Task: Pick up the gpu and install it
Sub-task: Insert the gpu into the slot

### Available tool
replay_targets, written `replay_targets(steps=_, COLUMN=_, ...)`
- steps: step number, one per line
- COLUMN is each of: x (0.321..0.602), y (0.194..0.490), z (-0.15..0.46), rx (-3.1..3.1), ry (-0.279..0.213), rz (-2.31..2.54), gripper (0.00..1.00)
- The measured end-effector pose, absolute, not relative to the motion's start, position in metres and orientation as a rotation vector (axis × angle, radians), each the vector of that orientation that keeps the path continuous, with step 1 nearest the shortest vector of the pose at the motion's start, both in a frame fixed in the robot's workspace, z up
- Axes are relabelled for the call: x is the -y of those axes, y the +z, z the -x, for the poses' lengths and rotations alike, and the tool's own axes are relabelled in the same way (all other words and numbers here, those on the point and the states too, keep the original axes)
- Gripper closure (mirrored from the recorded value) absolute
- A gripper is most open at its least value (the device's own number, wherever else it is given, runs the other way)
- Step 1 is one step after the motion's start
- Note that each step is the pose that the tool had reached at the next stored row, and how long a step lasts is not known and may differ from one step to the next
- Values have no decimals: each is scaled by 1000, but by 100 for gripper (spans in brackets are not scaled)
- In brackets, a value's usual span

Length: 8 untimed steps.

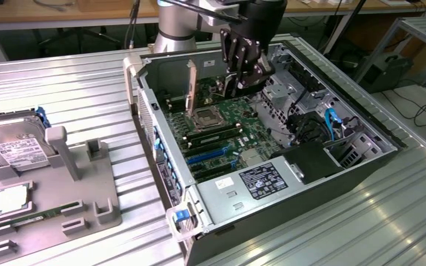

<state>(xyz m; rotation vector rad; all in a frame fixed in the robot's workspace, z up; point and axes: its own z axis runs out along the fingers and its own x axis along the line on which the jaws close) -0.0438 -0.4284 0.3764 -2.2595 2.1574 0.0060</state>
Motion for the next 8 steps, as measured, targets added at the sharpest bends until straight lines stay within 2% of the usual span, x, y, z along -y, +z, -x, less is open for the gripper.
replay_targets(steps=8, x=428, y=371, z=44, rx=-2157, ry=6, rz=2260, gripper=73)
